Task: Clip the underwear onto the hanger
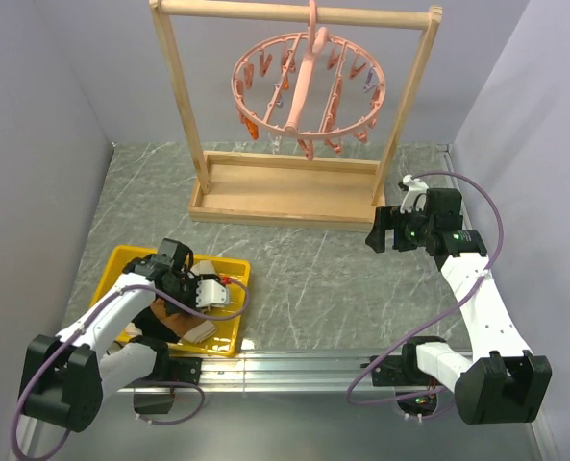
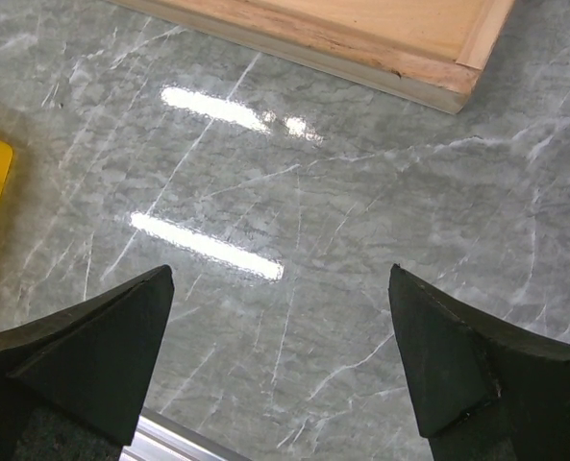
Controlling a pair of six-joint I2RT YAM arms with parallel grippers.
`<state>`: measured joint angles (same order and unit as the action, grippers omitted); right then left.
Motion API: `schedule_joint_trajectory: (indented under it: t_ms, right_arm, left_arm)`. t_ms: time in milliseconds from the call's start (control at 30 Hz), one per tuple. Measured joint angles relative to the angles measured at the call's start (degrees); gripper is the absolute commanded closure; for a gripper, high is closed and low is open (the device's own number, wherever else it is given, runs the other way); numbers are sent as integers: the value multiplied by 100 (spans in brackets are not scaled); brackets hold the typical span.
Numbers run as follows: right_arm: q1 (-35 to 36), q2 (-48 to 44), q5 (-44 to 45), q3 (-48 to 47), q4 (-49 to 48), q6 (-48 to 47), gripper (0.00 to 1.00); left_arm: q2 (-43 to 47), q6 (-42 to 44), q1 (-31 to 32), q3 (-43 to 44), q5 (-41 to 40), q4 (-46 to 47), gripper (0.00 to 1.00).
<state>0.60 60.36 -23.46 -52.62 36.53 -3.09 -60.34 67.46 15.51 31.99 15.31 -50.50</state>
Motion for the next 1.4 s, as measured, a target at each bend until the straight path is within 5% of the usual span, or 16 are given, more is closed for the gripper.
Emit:
schedule_joint_trajectory:
  t_ms: [167, 300, 500, 733, 967, 1167, 1400]
  right_arm:
    - [0, 0, 4, 0, 22, -44, 0]
    - [0, 0, 7, 0, 28, -70, 0]
    - [0, 0, 2, 0, 31, -83, 0]
    - [0, 28, -4, 0, 31, -83, 0]
    - [0, 35, -37, 0, 28, -81, 0]
    - [0, 105, -127, -2, 33, -79, 0]
    - [0, 120, -188, -162, 66, -81, 0]
  left_arm:
    - [-153, 243, -299, -81, -186, 374, 88]
    - [-527, 678, -1150, 72, -195, 616, 96]
    - [-1016, 1545, -2535, 317, -457, 951, 100]
    - [-1355, 1950, -3008, 901, -400, 382, 100]
    - [-791, 2020, -2894, 2149, 188, -1528, 100]
    - [-94, 1781, -2420, 2876, 820, -2291, 100]
    - [-387, 92, -1036, 4531, 1928, -2367, 100]
